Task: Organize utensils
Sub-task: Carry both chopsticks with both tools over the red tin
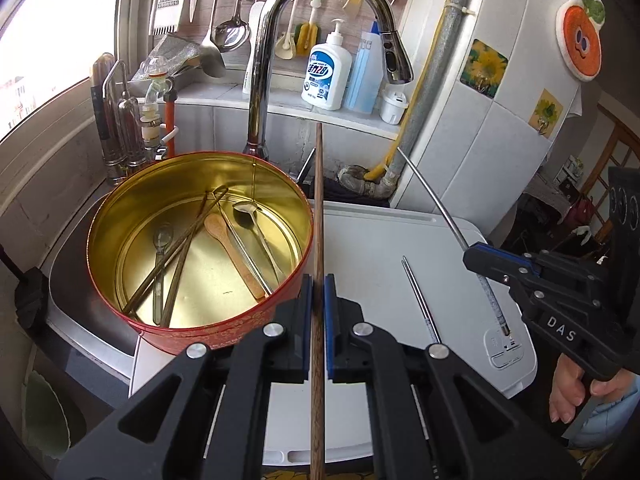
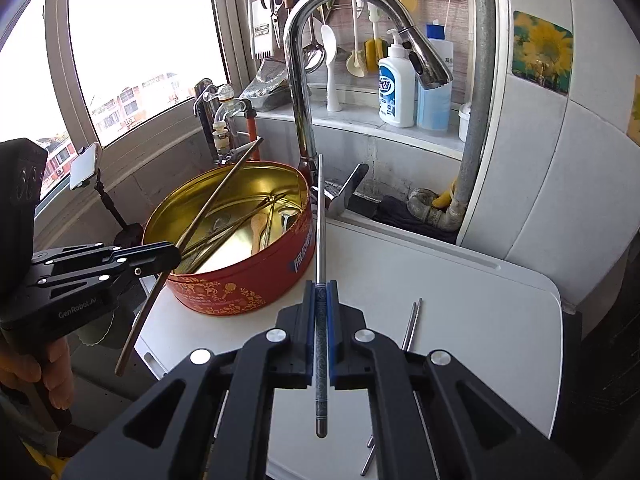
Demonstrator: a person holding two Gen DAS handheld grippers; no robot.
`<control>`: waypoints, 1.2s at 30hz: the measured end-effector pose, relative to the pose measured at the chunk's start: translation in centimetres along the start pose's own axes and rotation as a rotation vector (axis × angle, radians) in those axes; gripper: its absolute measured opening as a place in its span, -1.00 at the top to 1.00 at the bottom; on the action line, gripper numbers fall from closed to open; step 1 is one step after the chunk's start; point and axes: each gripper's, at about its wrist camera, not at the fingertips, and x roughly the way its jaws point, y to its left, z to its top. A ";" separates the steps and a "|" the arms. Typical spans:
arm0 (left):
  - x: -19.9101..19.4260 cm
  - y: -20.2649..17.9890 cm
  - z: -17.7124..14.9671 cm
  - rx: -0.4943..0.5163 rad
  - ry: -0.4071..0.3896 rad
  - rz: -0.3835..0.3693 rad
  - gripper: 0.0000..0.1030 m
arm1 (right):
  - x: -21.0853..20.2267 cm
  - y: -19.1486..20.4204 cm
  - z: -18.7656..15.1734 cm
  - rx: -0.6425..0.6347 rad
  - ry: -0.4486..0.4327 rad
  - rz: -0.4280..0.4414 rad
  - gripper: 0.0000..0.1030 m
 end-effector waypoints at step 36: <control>6.9 15.4 7.1 -0.020 0.086 -0.042 0.89 | 15.2 11.0 10.7 0.001 0.138 -0.012 0.89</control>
